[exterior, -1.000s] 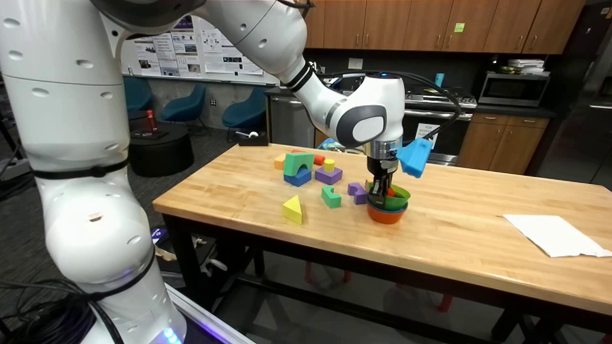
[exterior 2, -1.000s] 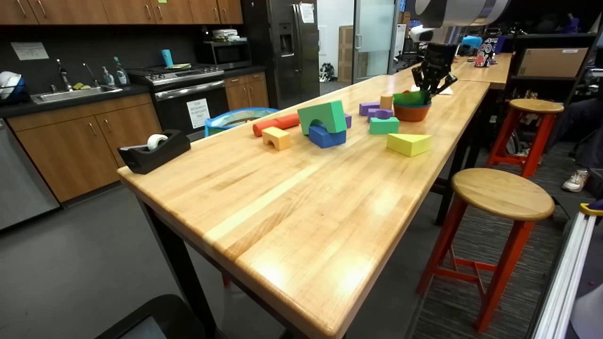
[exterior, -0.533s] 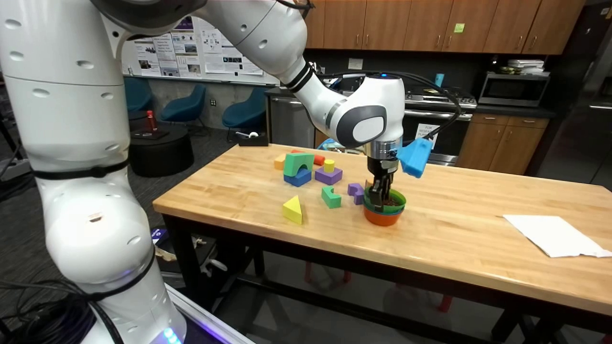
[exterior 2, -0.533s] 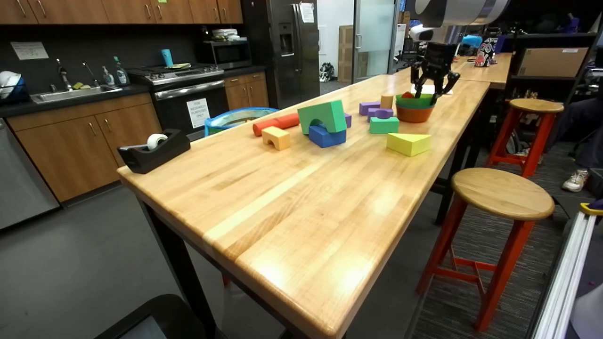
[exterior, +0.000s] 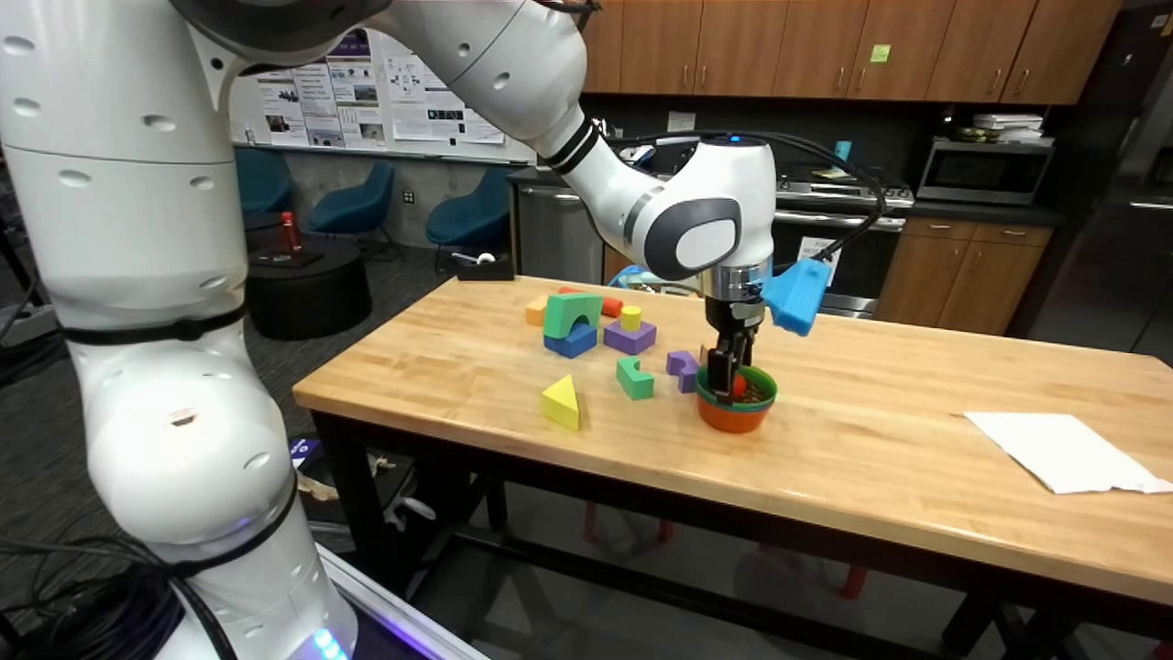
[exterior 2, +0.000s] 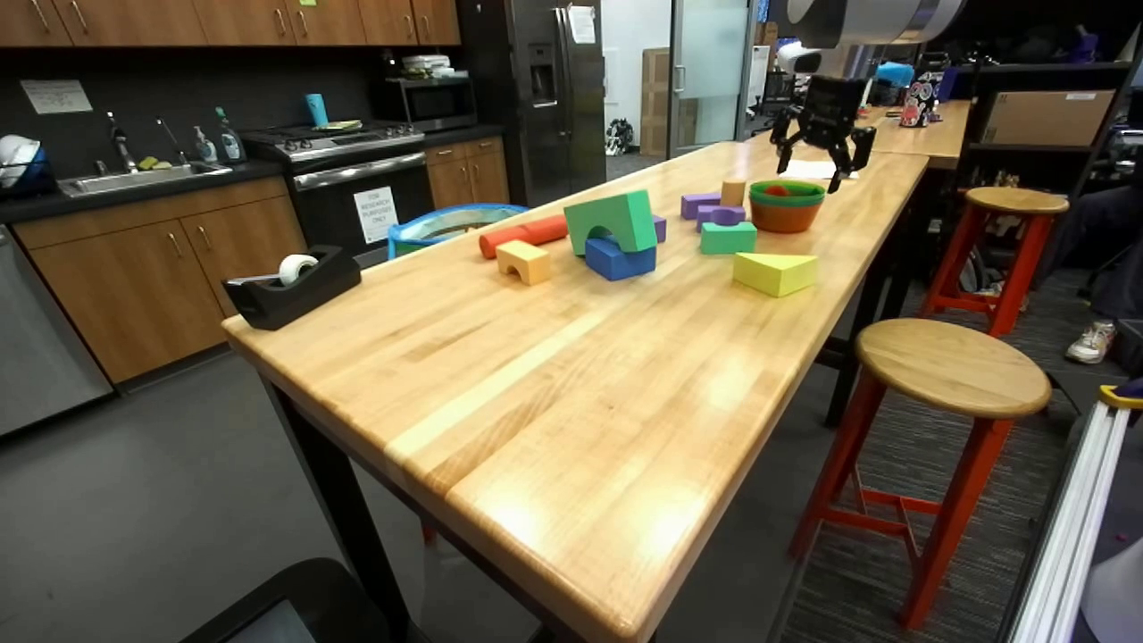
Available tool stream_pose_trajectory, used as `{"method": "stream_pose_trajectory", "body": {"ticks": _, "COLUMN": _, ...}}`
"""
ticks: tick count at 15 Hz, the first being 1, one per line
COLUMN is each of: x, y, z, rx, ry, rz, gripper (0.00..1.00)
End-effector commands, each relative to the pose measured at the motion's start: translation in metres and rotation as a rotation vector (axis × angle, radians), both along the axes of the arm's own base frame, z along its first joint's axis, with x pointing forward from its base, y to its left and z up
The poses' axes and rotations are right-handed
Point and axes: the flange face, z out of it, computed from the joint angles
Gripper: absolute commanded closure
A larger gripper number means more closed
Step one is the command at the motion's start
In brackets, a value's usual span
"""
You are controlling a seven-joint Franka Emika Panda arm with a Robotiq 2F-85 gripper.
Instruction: Put the blue bowl inside the orange one, put the green block on the left on top of the blue block and put the orange bowl inside the other plastic bowls
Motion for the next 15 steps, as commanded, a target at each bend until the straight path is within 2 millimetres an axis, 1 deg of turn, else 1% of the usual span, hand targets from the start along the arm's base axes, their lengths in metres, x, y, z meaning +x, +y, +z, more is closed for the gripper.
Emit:
{"method": "stream_pose_trajectory", "body": {"ticks": 1, "x": -0.009, "y": 0.009, "z": 0.020, "rx": -0.003, "ry": -0.030, "rz": 0.022, "gripper": 0.00}}
{"method": "stream_pose_trajectory", "body": {"ticks": 5, "x": -0.017, "y": 0.023, "z": 0.038, "rx": -0.009, "ry": -0.062, "rz": 0.049, "gripper": 0.00}}
{"method": "stream_pose_trajectory", "body": {"ticks": 9, "x": -0.031, "y": 0.039, "z": 0.054, "rx": -0.009, "ry": -0.078, "rz": 0.088, "gripper": 0.00}}
{"method": "stream_pose_trajectory", "body": {"ticks": 15, "x": -0.061, "y": 0.064, "z": 0.062, "rx": 0.033, "ry": 0.065, "rz": 0.239, "gripper": 0.00}}
